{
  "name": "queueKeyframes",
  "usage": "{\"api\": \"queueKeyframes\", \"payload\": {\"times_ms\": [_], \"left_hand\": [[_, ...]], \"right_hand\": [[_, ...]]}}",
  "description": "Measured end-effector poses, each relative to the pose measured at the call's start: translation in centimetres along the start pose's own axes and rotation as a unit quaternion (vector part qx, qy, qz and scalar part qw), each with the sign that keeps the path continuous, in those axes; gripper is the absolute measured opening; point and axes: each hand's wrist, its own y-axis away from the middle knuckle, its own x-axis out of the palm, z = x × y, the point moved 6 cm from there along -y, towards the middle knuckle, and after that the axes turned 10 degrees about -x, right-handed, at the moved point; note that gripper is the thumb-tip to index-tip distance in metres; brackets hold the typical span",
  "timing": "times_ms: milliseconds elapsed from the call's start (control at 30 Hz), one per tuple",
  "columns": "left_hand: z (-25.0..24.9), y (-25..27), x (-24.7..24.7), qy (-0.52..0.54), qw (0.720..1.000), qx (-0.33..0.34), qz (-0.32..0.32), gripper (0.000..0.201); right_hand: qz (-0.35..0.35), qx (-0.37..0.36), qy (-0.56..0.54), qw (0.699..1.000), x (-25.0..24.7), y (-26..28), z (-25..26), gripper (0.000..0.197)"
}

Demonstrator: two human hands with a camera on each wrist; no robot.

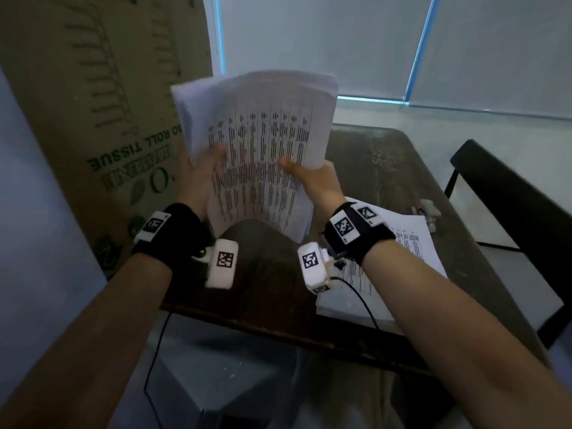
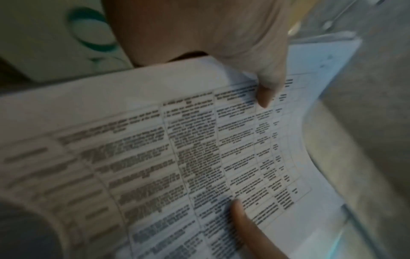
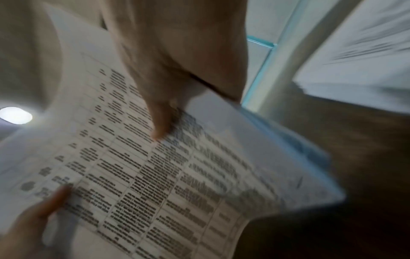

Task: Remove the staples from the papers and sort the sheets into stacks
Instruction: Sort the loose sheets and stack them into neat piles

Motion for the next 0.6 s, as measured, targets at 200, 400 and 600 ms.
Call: {"api": "queueKeyframes", "payload": {"times_ms": [200, 400, 600], "left_hand": [[7.1, 0.5, -0.2, -0.072, 0.978, -0.174, 0.090, 0.041], [6.4, -0.5, -1.4, -0.073, 0.982, -0.165, 0.054, 0.052], [7.0, 0.8, 0.0, -0.186, 0.967, -0.153, 0.083, 0.042]], "right_hand": [[0.066, 0.174, 0.146, 0.971, -1.0, 1.4, -10.3, 0.073], [0.021, 0.190, 0.091, 0.977, -1.0, 1.4, -7.4, 0.045], [0.048, 0.195, 0.175, 0.964, -2.5, 2.0, -9.3, 0.048]]}}
